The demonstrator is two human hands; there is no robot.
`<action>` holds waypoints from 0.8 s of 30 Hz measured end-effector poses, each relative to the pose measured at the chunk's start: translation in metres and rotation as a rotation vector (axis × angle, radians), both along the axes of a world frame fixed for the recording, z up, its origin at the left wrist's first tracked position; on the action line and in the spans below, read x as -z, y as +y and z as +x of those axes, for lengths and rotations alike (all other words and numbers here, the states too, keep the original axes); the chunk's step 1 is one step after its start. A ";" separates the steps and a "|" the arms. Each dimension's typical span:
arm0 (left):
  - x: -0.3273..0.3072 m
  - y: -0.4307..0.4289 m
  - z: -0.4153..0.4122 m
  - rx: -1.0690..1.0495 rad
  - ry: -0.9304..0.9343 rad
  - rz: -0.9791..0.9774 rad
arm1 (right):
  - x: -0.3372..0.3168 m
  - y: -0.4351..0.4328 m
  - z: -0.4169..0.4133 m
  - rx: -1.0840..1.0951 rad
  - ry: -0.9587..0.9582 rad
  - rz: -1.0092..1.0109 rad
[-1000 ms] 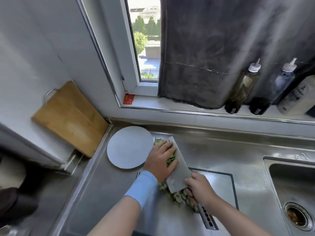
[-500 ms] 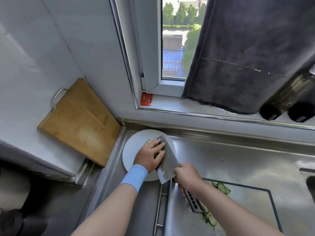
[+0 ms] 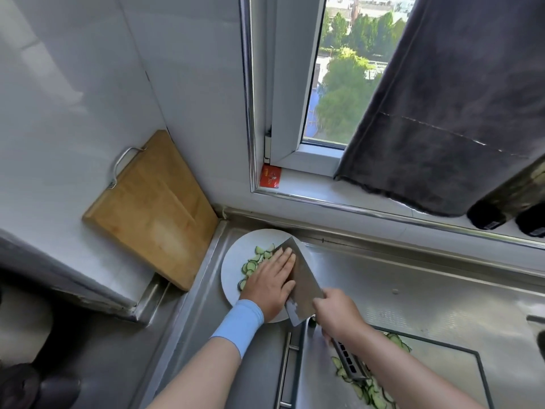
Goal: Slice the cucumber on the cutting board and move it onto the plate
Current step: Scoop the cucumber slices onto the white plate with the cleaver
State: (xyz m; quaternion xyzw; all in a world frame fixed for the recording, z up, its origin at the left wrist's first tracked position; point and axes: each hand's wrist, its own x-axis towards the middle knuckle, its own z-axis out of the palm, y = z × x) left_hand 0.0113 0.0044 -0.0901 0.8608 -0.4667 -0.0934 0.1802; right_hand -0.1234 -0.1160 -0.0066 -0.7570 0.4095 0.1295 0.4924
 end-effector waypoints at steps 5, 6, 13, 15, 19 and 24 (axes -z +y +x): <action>0.016 0.006 0.007 -0.115 -0.002 0.159 | -0.001 -0.004 0.002 -0.010 0.024 -0.042; 0.017 0.010 0.010 -0.135 -0.018 0.154 | -0.001 -0.005 0.001 -0.015 0.028 -0.056; 0.009 -0.004 0.014 -0.112 -0.025 0.101 | 0.000 -0.006 0.004 -0.053 0.041 -0.121; 0.017 0.005 0.020 -0.154 -0.038 0.173 | -0.002 -0.007 0.003 -0.064 0.051 -0.165; 0.022 0.032 0.023 -0.221 -0.043 0.168 | -0.003 -0.012 0.001 -0.087 0.069 -0.216; 0.027 0.027 0.007 -0.092 -0.017 0.257 | -0.001 -0.006 0.000 -0.089 0.074 -0.230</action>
